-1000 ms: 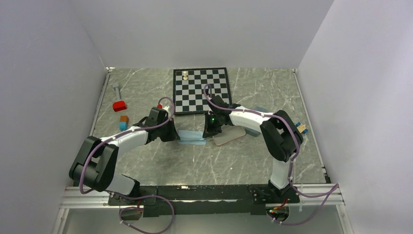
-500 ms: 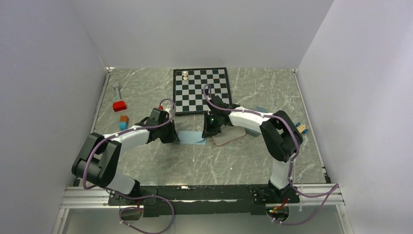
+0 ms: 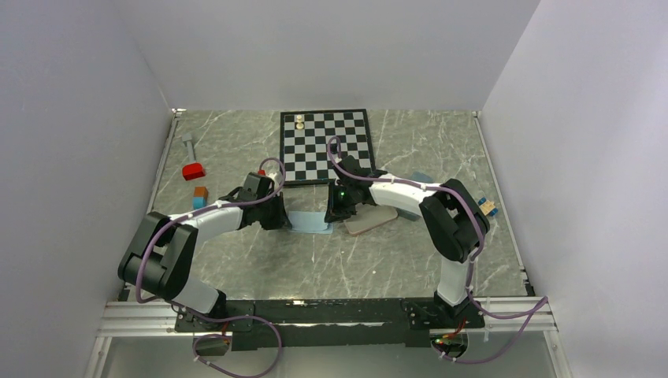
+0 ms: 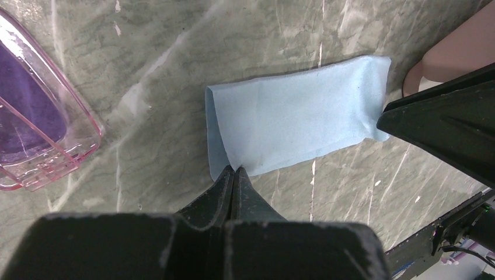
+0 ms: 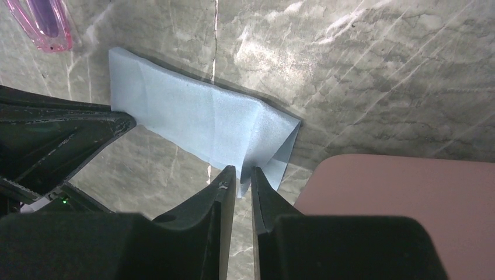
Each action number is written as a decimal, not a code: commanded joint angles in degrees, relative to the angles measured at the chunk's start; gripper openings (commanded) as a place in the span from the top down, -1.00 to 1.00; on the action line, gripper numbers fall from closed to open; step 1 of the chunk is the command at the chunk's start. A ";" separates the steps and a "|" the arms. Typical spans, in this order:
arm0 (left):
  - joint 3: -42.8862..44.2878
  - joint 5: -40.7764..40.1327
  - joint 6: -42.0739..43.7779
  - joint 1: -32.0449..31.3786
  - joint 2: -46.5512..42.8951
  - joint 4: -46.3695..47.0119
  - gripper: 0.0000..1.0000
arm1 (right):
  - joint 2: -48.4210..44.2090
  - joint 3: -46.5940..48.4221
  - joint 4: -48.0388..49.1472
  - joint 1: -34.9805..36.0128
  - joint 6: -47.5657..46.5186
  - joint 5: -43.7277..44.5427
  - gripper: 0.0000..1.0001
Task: Organize the sunglasses
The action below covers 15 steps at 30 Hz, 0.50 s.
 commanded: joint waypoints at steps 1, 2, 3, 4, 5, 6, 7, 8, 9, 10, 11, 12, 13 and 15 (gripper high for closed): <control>1.59 0.65 1.08 0.20 -0.51 -0.78 1.00 | 0.92 -3.09 -5.42 0.60 1.38 3.14 0.59; 1.65 0.53 1.12 0.20 -0.64 -0.87 1.00 | 0.77 -3.19 -5.58 0.66 1.36 3.66 0.59; 1.60 0.27 1.16 0.20 -0.77 -0.96 1.00 | 0.68 -3.27 -5.76 0.68 1.30 4.00 0.59; 1.58 0.15 1.17 0.20 -0.88 -1.10 1.00 | 0.68 -3.35 -5.94 0.77 1.23 4.28 0.59; 1.65 -0.16 1.17 0.20 -0.99 -1.32 1.00 | 0.60 -3.35 -6.21 0.79 1.21 4.53 0.59; 1.62 -0.31 1.23 0.20 -1.17 -1.41 1.00 | 0.56 -3.41 -6.34 0.90 1.21 4.72 0.59; 1.59 -0.39 1.25 0.20 -1.32 -1.42 1.00 | 0.45 -3.54 -6.49 0.94 1.13 4.92 0.59; 1.57 -0.47 1.19 0.20 -1.44 -1.45 1.00 | 0.24 -3.65 -6.53 0.98 1.19 5.08 0.59; 1.54 -0.52 1.17 0.20 -1.54 -1.38 1.00 | -0.08 -3.83 -6.35 1.03 1.20 5.21 0.59; 1.45 -0.39 1.12 0.20 -1.68 -1.14 1.00 | -0.30 -4.07 -6.14 1.10 1.21 5.19 0.59; 1.41 -0.31 1.02 0.20 -1.73 -1.01 1.00 | -0.42 -4.14 -5.96 1.21 1.21 5.15 0.60; 1.41 -0.08 0.99 0.20 -1.80 -0.76 1.00 | -0.62 -4.17 -5.90 1.25 1.14 5.22 0.61; 1.48 0.19 0.91 0.20 -1.86 -0.57 1.00 | -0.65 -4.06 -6.04 1.33 1.06 5.32 0.61; 1.58 0.39 0.82 0.20 -1.98 -0.41 1.00 | -0.80 -3.99 -6.09 1.51 0.97 5.41 0.62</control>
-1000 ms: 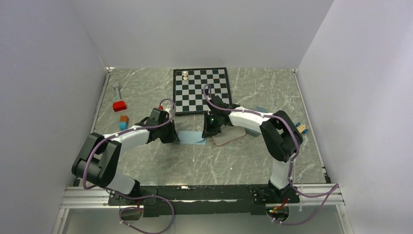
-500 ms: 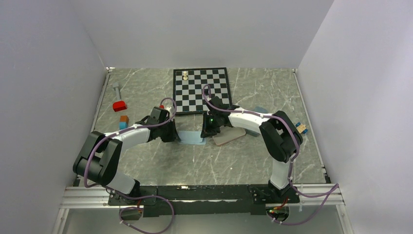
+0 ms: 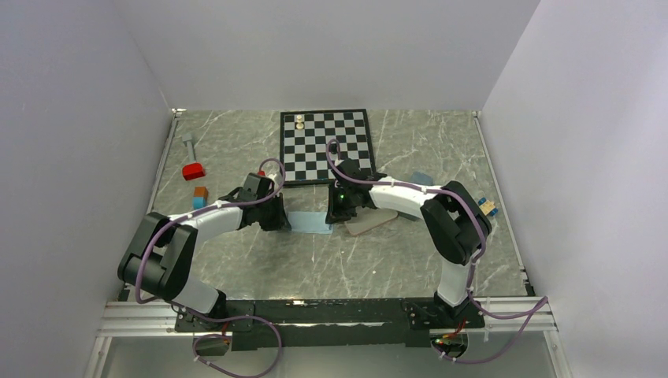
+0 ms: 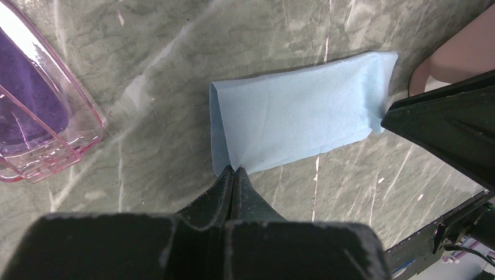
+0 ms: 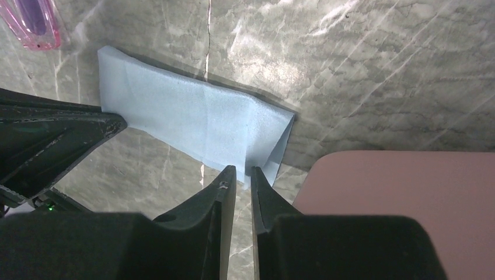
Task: Organize the sunglasses
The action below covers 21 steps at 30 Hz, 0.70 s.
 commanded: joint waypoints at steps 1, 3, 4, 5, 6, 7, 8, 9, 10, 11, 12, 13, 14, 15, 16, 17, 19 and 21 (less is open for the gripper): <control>1.56 0.70 0.75 0.20 -2.07 0.98 1.00 | 0.35 -2.31 -7.16 0.48 0.88 2.04 0.63; 1.49 0.63 0.73 0.20 -2.66 1.08 1.00 | 0.01 -2.17 -7.51 0.66 0.84 2.17 0.63; 1.41 0.31 0.66 0.20 -3.10 1.01 1.00 | -0.06 -2.10 -7.75 0.71 0.71 2.35 0.62; 1.34 0.00 0.64 0.20 -3.43 0.85 1.00 | -0.14 -2.09 -7.98 0.75 0.67 2.51 0.61; 1.26 -0.21 0.72 0.20 -3.73 0.70 1.00 | -0.27 -2.08 -8.16 0.75 0.59 2.68 0.61; 1.09 -0.49 0.80 0.20 -3.95 0.55 1.00 | -0.32 -2.08 -8.19 0.75 0.45 2.73 0.61; 1.04 -0.74 0.81 0.20 -4.07 0.38 1.00 | -0.38 -2.00 -8.28 0.75 0.46 2.74 0.60; 1.02 -0.97 0.89 0.20 -4.08 0.06 1.00 | -0.38 -2.00 -8.19 0.71 0.48 2.74 0.59; 1.03 -1.19 0.99 0.20 -4.09 -0.19 1.00 | -0.51 -2.06 -8.01 0.77 0.41 2.74 0.59; 1.03 -1.20 1.13 0.20 -4.01 -0.41 1.00 | -0.76 -2.14 -7.71 0.83 0.40 2.87 0.58; 1.03 -1.18 1.24 0.24 -3.86 -0.60 1.00 | -1.07 -2.25 -7.28 0.84 0.14 3.10 0.58; 0.92 -1.07 1.25 0.20 -3.90 -0.71 1.00 | -1.49 -2.21 -7.02 0.84 -0.15 3.47 0.56; 0.80 -0.96 1.34 0.20 -3.91 -0.70 1.00 | -1.74 -2.03 -6.98 0.84 -0.52 3.97 0.53; 0.77 -0.82 1.41 0.20 -3.78 -0.72 1.00 | -2.08 -1.88 -6.82 0.84 -1.02 4.33 0.49; 0.96 -0.47 1.57 0.20 -3.79 -0.95 1.00 | -2.36 -1.74 -6.68 0.84 -1.72 4.53 0.47; 1.19 -0.11 1.92 0.20 -3.68 -1.21 0.98 | -2.66 -1.61 -6.44 0.84 -2.24 4.66 0.45; 1.81 0.08 2.17 0.21 -3.45 -1.89 0.90 | -3.35 -1.47 -5.85 0.83 -3.31 4.75 0.42; 2.34 -0.12 2.47 0.20 -3.38 -2.37 0.78 | -4.01 -1.35 -5.33 0.92 -4.57 4.37 0.35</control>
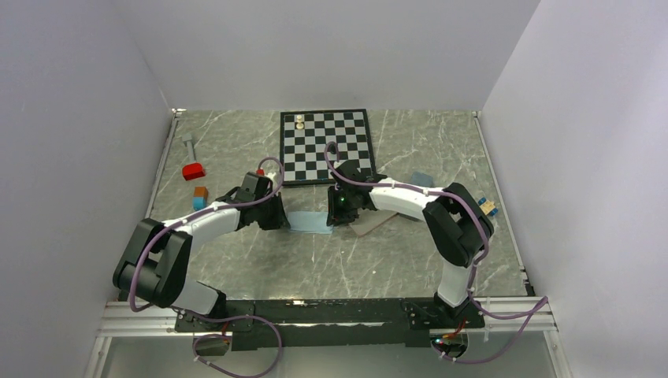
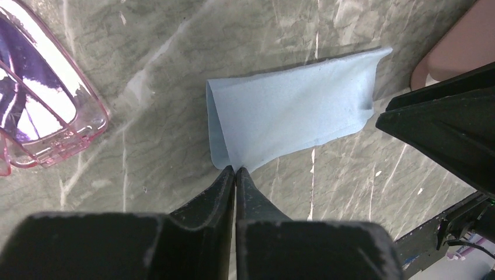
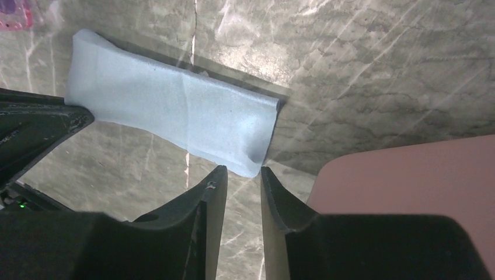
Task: Organize the sunglasses
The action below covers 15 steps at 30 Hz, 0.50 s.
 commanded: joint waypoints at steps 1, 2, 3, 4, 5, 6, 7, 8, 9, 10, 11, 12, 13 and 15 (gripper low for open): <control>2.47 0.15 1.50 0.20 -0.65 -1.24 0.69 | -2.97 -0.67 -3.14 0.02 -3.42 1.96 0.32; 2.58 0.14 1.58 0.20 -0.83 -1.29 0.57 | -3.27 -0.41 -3.14 0.14 -4.34 2.02 0.30; 2.67 0.09 1.59 0.20 -1.15 -1.24 0.40 | -3.63 -0.26 -2.90 0.31 -5.28 2.10 0.27; 2.63 0.05 1.56 0.20 -1.61 -1.24 0.24 | -4.16 -0.24 -2.46 0.50 -6.28 2.07 0.23; 2.59 -0.09 1.43 0.20 -2.24 -1.08 0.08 | -4.74 -0.24 -1.91 0.62 -7.36 1.97 0.19; 2.53 -0.48 1.37 0.20 -3.27 -1.06 -0.17 | -5.55 -0.36 -1.08 0.79 -8.26 1.82 0.15; 2.46 -0.95 1.27 0.20 -4.20 -1.04 -0.46 | -6.32 -0.59 -0.01 0.82 -9.44 1.38 0.11; 2.43 -1.29 1.31 0.20 -5.27 -0.97 -0.65 | -7.32 -0.90 1.37 0.82 -10.28 0.87 0.06; 2.23 -1.72 1.40 0.20 -6.38 -0.68 -0.82 | -8.26 -0.96 2.53 0.82 -11.01 0.65 0.02; 1.98 -2.20 1.49 0.20 -7.68 -0.35 -0.96 | -9.07 -0.86 3.40 0.82 -12.00 0.32 -0.02; 1.72 -2.64 1.66 0.20 -8.90 -0.03 -0.98 | -9.81 -0.48 3.89 0.85 -13.01 -0.22 -0.05; 1.45 -3.28 2.00 0.20 -10.17 0.32 -0.99 | -10.84 0.06 4.29 0.82 -13.84 0.17 -0.07; 1.17 -3.94 2.22 0.20 -11.35 0.54 -0.99 | -11.71 0.31 4.59 0.82 -14.63 0.80 -0.09; 0.62 -5.48 2.53 0.20 -13.38 0.88 -0.99 | -13.95 0.09 5.77 0.82 -15.61 2.91 -0.16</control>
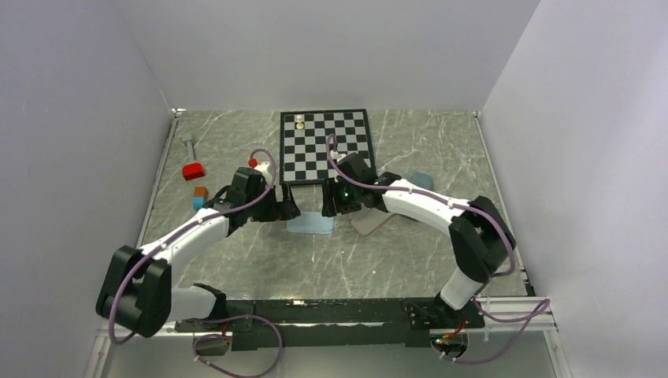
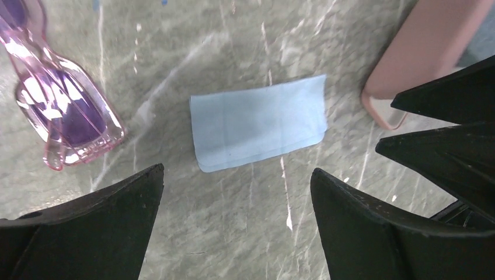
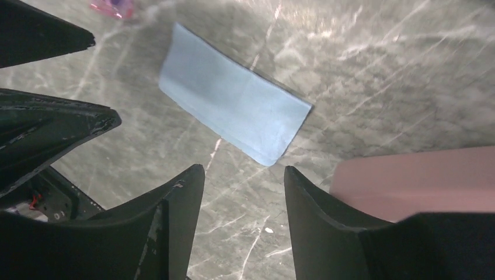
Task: Organize the sunglasses
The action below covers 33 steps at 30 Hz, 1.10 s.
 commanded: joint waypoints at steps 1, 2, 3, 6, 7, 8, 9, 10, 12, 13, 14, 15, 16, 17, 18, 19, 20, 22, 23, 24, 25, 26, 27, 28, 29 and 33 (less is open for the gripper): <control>-0.04 -4.03 1.09 0.18 -5.69 2.14 -0.99 | -6.92 0.95 5.37 0.19 -5.42 3.67 -0.29; -0.29 -4.51 1.11 0.18 -6.40 2.50 -0.99 | -8.34 0.72 5.90 0.19 -5.65 4.69 -0.32; -0.67 -5.18 0.88 0.18 -7.56 2.88 -0.99 | -9.90 0.10 6.78 0.19 -5.82 5.72 -0.36; -2.82 -7.39 -0.10 0.18 -13.08 5.99 -0.99 | -16.10 -3.19 11.14 0.10 -6.24 13.21 -0.68; -4.10 -8.30 -0.39 0.22 -15.05 7.32 -0.99 | -18.14 -4.35 12.46 0.06 -5.71 17.60 -0.82; -5.01 -9.37 -0.64 0.21 -17.23 8.52 -0.99 | -20.29 -5.42 13.59 0.02 -5.12 20.71 -0.96; -5.97 -10.44 -0.80 0.21 -19.42 9.79 -0.99 | -22.33 -6.52 15.34 -0.06 -5.12 23.06 -0.99; -6.87 -11.29 -0.92 0.26 -21.50 10.87 -0.99 | -24.01 -7.60 16.47 -0.07 -5.03 25.04 -0.99; -9.23 -13.44 -2.06 0.26 -25.56 13.76 -0.99 | -27.64 -10.13 18.63 -0.07 -4.84 26.47 -0.99; -10.44 -15.35 -2.75 0.26 -27.28 14.86 -0.99 | -28.77 -11.02 19.45 -0.15 -4.99 26.11 -0.99; -11.83 -16.91 -3.36 0.26 -28.92 15.89 -0.99 | -29.87 -11.91 20.04 -0.16 -5.12 25.47 -0.99; -13.05 -17.97 -3.72 0.26 -30.05 16.63 -0.99 | -30.70 -12.70 20.19 -0.24 -4.99 24.87 -0.99; -13.82 -18.82 -3.93 0.26 -30.90 16.82 -0.99 | -31.36 -13.34 20.20 -0.20 -4.52 24.45 -0.99; -14.22 -19.14 -3.76 0.26 -31.34 16.38 -0.99 | -31.74 -13.80 19.66 -0.24 -3.56 24.42 -0.99; -14.41 -19.05 -3.43 0.26 -31.44 16.15 -0.99 | -32.03 -13.99 18.70 -0.25 -2.17 24.77 -0.99; -14.32 -18.79 -3.09 0.29 -31.22 15.37 -0.99 | -32.10 -14.09 17.31 -0.25 -0.75 24.94 -0.99; -14.04 -18.31 -2.73 0.27 -30.71 14.46 -0.99 | -32.04 -14.23 16.31 -0.25 0.32 24.65 -0.99; -13.09 -17.23 -2.55 0.26 -28.79 12.91 -0.99 | -31.44 -14.91 14.91 -0.25 2.62 22.32 -0.99; -12.51 -16.41 -2.42 0.26 -27.34 12.44 -0.99 | -30.72 -15.43 14.92 -0.25 3.32 20.28 -0.99; -11.78 -14.97 -2.03 0.26 -25.73 12.33 -0.99 | -29.39 -15.53 14.79 -0.25 3.24 18.00 -0.99; -10.57 -13.82 -2.04 0.26 -23.33 10.96 -0.99 | -27.88 -15.01 13.93 -0.29 2.85 15.80 -0.99; -9.59 -13.23 -1.82 0.31 -20.99 9.89 -0.99 | -25.84 -13.82 11.93 -0.15 3.00 14.96 -0.99; -8.39 -11.25 -1.39 0.35 -18.67 8.87 -0.99 | -23.77 -12.39 9.11 -0.08 3.79 13.83 -0.99; -7.27 -10.13 -1.28 0.35 -16.27 7.88 -0.99 | -21.88 -11.34 7.69 -0.03 4.15 12.18 -0.99; -6.21 -8.92 -1.03 0.44 -13.84 6.94 -0.99 | -20.06 -10.48 6.54 0.05 3.73 10.90 -0.99; -3.65 -4.76 -0.45 0.61 -6.38 5.66 -0.99 | -16.32 -8.96 1.03 0.28 4.36 13.63 -0.99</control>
